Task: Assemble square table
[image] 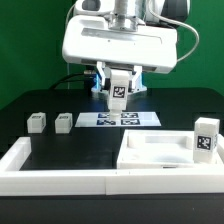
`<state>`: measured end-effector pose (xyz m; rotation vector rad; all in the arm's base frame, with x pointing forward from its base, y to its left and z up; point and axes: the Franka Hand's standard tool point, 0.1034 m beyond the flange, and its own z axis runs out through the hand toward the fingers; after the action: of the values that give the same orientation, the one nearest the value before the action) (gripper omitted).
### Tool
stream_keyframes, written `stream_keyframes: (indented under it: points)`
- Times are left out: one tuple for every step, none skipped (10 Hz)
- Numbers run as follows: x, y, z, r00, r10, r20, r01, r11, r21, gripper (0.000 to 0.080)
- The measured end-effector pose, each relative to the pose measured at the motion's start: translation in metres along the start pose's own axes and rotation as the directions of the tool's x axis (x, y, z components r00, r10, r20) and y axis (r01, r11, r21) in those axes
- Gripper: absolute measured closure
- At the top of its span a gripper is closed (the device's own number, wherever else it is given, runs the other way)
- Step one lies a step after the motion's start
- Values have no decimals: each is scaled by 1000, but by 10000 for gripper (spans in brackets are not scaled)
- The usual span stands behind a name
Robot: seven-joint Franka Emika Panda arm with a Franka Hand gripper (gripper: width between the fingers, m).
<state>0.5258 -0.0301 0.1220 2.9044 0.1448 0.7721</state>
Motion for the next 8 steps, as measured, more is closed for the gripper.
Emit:
stream_keyframes:
  points:
    - [-3, -2, 3, 1000, 9, 8, -9, 1000, 1, 509]
    - [0, -11, 6, 998, 58, 13, -58, 998, 10, 509]
    - [8, -17, 9, 996, 86, 32, -86, 996, 24, 509]
    - [23, -16, 13, 993, 107, 43, -108, 994, 30, 509]
    - [34, -7, 15, 992, 122, 34, -123, 992, 28, 509]
    - [38, -4, 15, 991, 129, 27, -129, 991, 27, 509]
    - [37, -5, 16, 992, 126, 29, -126, 992, 27, 509]
    - [37, -5, 16, 992, 124, 29, -125, 992, 27, 509]
